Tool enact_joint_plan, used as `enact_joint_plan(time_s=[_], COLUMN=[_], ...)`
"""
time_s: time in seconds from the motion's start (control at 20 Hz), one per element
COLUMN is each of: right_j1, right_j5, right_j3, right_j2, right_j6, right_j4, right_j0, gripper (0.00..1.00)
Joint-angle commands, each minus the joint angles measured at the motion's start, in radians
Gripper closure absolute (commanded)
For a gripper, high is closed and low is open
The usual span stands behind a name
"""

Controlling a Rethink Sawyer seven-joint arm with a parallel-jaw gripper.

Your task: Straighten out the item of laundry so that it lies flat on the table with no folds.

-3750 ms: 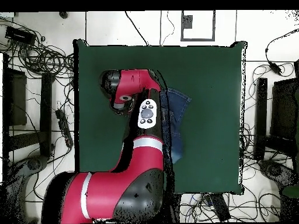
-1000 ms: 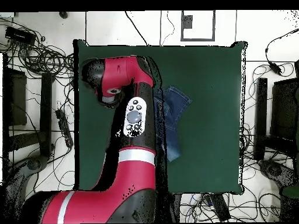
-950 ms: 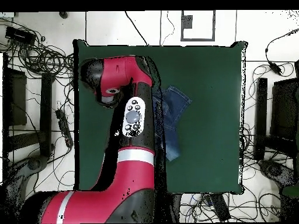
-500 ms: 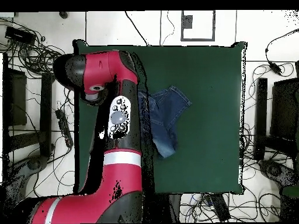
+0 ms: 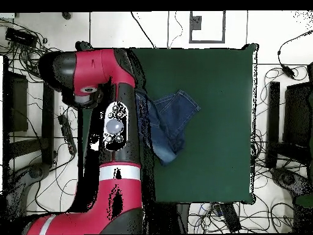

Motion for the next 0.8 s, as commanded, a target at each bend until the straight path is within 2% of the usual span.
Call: enact_joint_plan(time_s=[0.05,0.1,0.45,0.8], right_j1=[-0.027,-0.036,-0.021,-0.077], right_j5=[0.089,0.090,0.199,0.227], right_j3=[-0.013,-0.001,-0.112,-0.117], right_j2=[0.074,0.073,0.069,0.056], right_j6=[0.289,0.289,0.306,0.326], right_j4=[0.074,0.078,0.105,0.135], right_j0=[0.041,0.044,0.046,0.056], gripper=[1.00,1.00,1.00,1.00])
